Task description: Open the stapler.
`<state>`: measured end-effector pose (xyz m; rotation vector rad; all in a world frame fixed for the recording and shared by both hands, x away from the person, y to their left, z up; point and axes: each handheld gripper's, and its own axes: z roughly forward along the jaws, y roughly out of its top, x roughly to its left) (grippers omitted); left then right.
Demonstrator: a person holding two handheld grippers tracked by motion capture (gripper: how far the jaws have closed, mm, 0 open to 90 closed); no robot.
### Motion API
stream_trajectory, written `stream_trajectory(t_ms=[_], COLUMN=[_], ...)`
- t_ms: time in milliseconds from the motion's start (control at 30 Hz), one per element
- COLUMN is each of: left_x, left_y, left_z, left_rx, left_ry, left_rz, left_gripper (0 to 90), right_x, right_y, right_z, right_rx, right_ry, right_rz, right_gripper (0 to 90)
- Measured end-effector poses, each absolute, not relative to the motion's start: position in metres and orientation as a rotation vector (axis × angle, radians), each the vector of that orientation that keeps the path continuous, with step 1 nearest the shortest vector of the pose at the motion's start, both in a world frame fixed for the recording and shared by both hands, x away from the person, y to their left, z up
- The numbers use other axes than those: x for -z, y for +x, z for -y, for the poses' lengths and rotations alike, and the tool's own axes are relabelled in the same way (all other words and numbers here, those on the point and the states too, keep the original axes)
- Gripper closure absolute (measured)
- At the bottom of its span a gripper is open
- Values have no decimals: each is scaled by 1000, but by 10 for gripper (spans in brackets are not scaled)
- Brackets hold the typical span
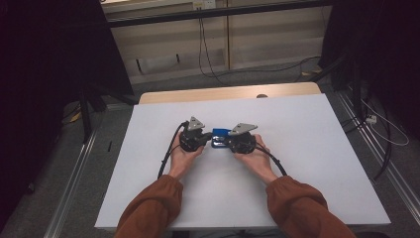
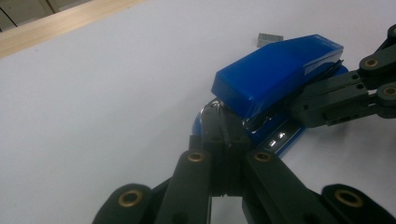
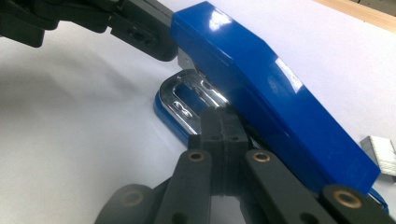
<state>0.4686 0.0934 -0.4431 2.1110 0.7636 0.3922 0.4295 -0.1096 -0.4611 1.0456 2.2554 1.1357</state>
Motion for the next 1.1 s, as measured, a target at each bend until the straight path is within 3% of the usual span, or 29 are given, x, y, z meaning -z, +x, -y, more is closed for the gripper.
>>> stream_trajectory(t_ms=[1100], left_x=[432], left_y=[466], left_z=[-92], left_rx=[-386], left_ry=[2033], left_rz=[-756], left_gripper=[900], right_x=[461], right_y=[431], right_z=[112], right_rx=[-1155], right_ry=[1069], right_rz=[-2265], right_gripper=[900])
